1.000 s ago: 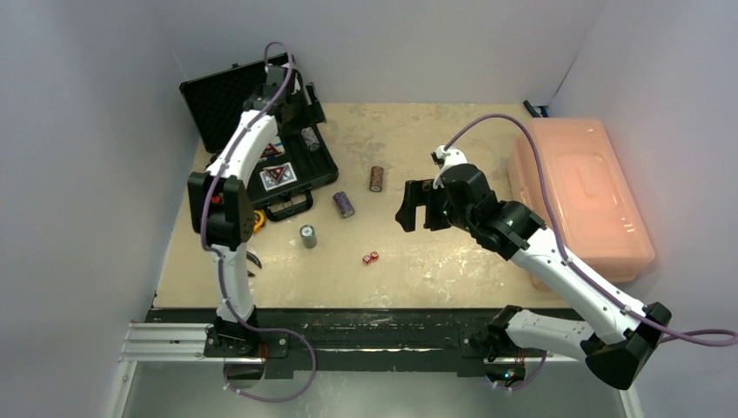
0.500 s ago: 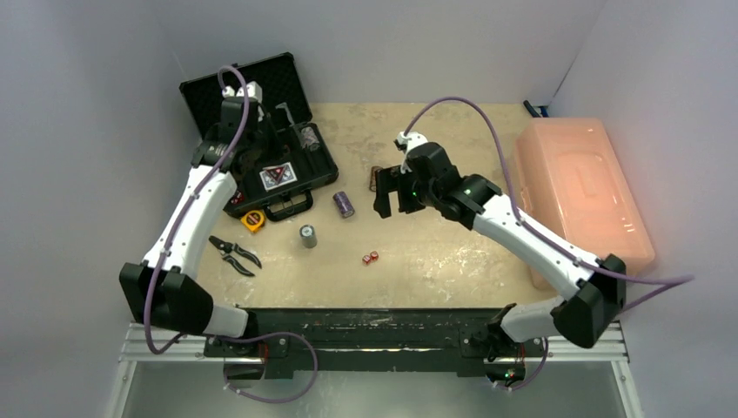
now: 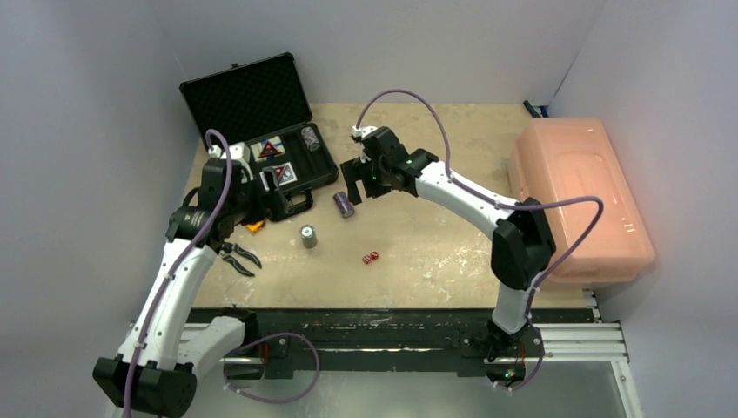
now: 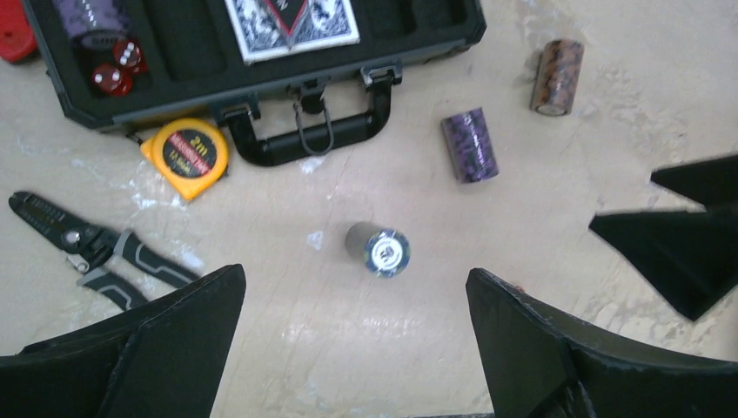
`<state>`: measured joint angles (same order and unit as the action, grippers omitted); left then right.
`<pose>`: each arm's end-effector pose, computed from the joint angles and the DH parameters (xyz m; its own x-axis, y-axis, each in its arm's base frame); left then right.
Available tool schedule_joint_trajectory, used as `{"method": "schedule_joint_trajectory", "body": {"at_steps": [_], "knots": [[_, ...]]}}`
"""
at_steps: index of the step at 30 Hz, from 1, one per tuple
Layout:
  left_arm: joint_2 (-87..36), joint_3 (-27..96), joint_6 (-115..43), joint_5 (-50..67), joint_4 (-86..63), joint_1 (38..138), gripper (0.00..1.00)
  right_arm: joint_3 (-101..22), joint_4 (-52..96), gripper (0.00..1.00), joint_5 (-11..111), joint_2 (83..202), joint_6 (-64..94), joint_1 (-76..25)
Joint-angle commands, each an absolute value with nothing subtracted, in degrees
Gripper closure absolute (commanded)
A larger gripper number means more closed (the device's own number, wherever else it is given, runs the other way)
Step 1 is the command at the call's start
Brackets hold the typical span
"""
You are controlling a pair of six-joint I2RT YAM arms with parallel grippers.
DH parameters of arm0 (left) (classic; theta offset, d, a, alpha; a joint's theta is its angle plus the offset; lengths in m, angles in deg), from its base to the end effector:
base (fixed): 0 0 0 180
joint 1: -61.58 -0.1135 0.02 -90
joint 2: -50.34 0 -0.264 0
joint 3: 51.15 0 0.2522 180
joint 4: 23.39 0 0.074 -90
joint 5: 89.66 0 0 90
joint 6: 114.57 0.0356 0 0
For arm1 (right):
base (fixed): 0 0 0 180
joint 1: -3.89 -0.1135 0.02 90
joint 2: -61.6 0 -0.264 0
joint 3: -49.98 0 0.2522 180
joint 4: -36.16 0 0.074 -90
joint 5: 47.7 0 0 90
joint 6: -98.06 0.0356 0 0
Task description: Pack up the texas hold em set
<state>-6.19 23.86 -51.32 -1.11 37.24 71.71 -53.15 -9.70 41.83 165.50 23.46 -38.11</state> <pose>0.1920 -0.0334 0.3401 -0.6607 -0.3390 -0.6697 -0.1568 0.9348 -0.3185 0.3055 0.2747 0.2867 -0.6974 -0.2706 -0.6636 -0.4976 0.8492 0.1766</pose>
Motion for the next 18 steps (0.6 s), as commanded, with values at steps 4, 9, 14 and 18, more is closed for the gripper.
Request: {"method": "schedule_joint_trajectory", "body": {"at_steps": [4, 9, 14, 18], "knots": [[1.32, 16.09, -46.65, 1.70, 39.34, 71.42, 0.00, -62.88, -10.67, 0.13, 42.11, 175.19, 21.24, -38.60], [1.99, 15.56, -44.43, 6.08, 37.46, 71.42, 0.03, -67.98, -11.17, 0.17, 42.12, 181.88, 21.72, -39.28], [1.77, 16.14, -43.91, 6.98, 37.02, 71.42, 0.09, -72.26, -11.48, 0.23, 42.11, 187.48, 22.28, -40.58], [2.64, 16.10, -43.85, 6.84, 37.03, 71.50, 0.10, -75.53, -12.74, 0.28, 41.18, 190.86, 22.52, -41.61]]}}
